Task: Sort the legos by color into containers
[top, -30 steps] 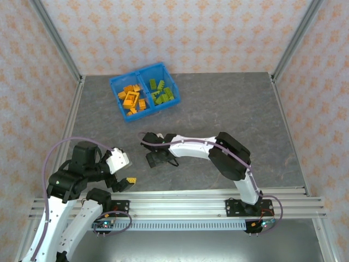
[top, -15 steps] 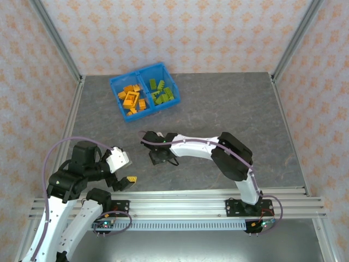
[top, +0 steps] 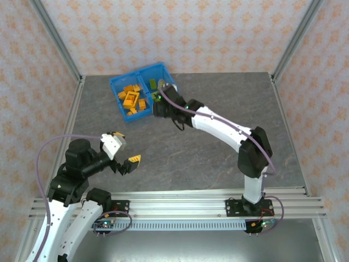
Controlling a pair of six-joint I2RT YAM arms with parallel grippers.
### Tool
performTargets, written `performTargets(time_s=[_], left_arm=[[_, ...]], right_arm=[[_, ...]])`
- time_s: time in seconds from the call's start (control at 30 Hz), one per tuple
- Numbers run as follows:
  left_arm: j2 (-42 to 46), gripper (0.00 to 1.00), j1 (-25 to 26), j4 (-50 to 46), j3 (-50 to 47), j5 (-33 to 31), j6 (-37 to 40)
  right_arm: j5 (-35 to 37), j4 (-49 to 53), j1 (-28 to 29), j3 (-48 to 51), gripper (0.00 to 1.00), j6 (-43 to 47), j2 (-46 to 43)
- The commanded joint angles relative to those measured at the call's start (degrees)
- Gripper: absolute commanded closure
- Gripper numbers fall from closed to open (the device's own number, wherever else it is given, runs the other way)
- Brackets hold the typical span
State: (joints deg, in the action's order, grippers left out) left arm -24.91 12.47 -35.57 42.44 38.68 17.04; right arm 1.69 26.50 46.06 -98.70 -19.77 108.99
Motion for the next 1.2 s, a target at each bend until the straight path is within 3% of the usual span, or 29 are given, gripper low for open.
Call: performTargets(time_s=[0.0, 0.13, 0.33, 0.43, 0.5, 0.7, 0.93, 1.03, 1.17], left_arm=[[-0.59, 0.0, 0.63, 11.96, -1.17, -8.22, -15.29], [-2.83, 0.0, 0.63, 11.28, -0.96, -16.73, -26.81], [-7.09, 0.01, 0.65, 5.08, 1.03, -24.22, -39.47], [-8.11, 0.01, 0.63, 3.79, 1.41, -26.9, -42.45], [-8.47, 0.01, 0.65, 3.07, 1.44, -29.09, -44.36], [-9.1, 0.0, 0.64, 4.07, -0.47, -36.05, -45.9], [-10.78, 0.0, 0.63, 13.14, -6.21, -49.4, -50.49], [-12.06, 0.0, 0.63, 19.5, -9.42, -58.13, -48.0], [-14.24, 0.0, 0.63, 32.23, -14.95, -66.66, -36.1]], right_arm=[[3.37, -2.74, -3.19, -7.51, 0.48, 1.64, 7.51], [0.69, 0.96, -6.15, -23.04, 0.49, 1.96, 19.57], [1.45, 9.1, -7.33, -53.86, 0.47, 2.38, 40.34], [-0.3, 7.94, -8.0, -60.19, 0.44, 0.5, 44.97], [-1.45, 5.34, -8.15, -59.32, 0.4, -0.01, 44.56], [-2.67, 6.33, -8.18, -58.78, 0.13, 3.37, 39.86], [-1.42, 11.15, -8.21, -49.89, 0.09, 7.77, 25.48], [1.05, 9.86, -8.27, -34.97, 0.08, 9.34, 13.38], [5.6, -1.76, -8.49, -4.41, 0.03, 11.88, -8.57]])
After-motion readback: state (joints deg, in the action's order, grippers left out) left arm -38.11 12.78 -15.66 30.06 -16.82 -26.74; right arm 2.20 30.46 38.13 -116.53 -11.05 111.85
